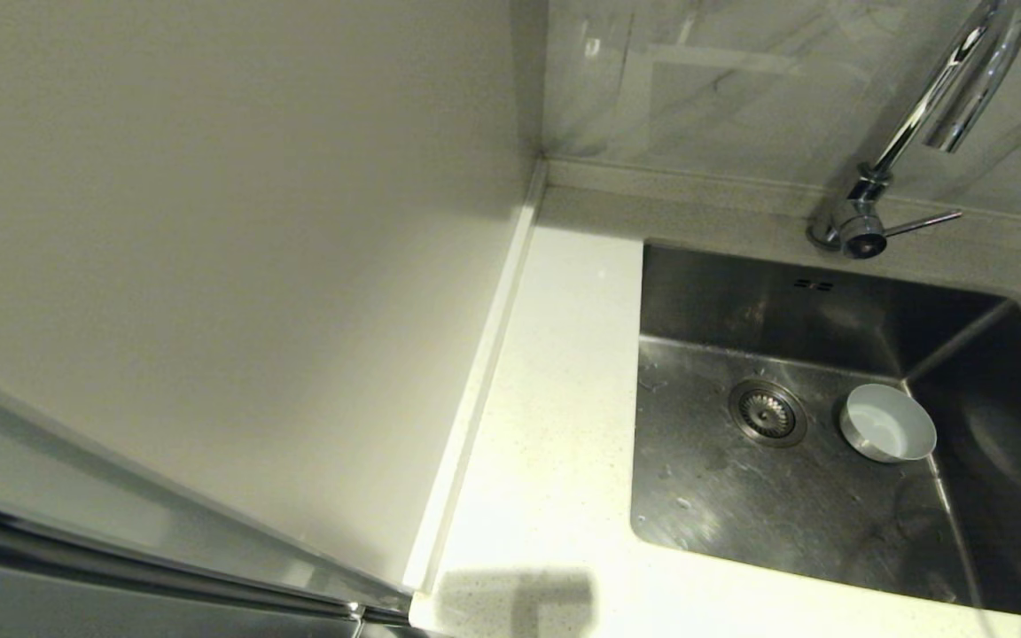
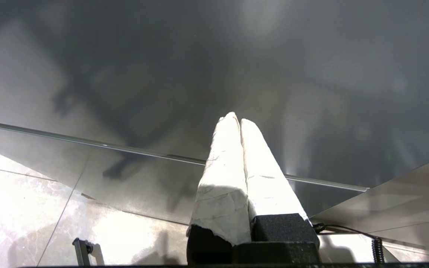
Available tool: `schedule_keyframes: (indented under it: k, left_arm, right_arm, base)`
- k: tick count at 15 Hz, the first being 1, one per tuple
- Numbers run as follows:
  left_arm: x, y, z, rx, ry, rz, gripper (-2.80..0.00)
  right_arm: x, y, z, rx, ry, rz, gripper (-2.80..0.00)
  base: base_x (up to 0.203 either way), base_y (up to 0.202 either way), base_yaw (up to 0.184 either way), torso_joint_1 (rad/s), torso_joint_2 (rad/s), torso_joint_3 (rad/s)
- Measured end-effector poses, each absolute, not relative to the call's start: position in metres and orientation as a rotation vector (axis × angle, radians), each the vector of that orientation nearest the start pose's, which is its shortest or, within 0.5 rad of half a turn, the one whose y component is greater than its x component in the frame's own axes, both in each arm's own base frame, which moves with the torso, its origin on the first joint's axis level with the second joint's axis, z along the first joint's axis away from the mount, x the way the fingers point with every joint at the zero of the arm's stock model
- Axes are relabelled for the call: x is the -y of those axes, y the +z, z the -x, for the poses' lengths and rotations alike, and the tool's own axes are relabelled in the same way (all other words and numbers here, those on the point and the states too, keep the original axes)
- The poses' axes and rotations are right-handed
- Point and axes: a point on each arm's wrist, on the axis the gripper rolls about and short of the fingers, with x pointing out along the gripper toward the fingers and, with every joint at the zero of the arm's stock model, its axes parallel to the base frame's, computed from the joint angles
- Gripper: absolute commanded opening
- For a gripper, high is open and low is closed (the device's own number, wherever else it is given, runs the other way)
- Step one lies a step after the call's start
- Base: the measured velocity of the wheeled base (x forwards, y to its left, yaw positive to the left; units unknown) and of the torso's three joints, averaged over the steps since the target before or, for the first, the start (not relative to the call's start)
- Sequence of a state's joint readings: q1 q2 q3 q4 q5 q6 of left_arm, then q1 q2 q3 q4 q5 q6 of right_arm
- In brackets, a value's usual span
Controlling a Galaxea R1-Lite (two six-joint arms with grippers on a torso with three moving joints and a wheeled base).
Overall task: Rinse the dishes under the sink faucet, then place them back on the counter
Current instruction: Put a bowl into the sink
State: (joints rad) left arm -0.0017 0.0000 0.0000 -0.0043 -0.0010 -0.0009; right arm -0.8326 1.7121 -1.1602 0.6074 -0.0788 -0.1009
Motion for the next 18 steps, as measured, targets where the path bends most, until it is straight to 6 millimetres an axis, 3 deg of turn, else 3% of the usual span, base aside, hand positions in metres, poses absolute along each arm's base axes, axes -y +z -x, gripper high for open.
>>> schedule_keyframes:
  k: [10,18]
  left_arm:
    - [0.0,0.076,0.023,0.004,-0.002,0.001,-2.8]
    - [0.0,0.076,0.023,0.004,-0.003,0.001,-2.8]
  right_arm:
    - [0.197,0.178,-0.179,-1.129,-0.707,-0.369,-2.8]
    - [0.172,0.206,-0.169,-1.038,-0.495,-0.199,-2.8]
  base:
    - [0.0,0.0,0.0,0.0,0.0,0.0]
    - [0.0,0.0,0.0,0.0,0.0,0.0]
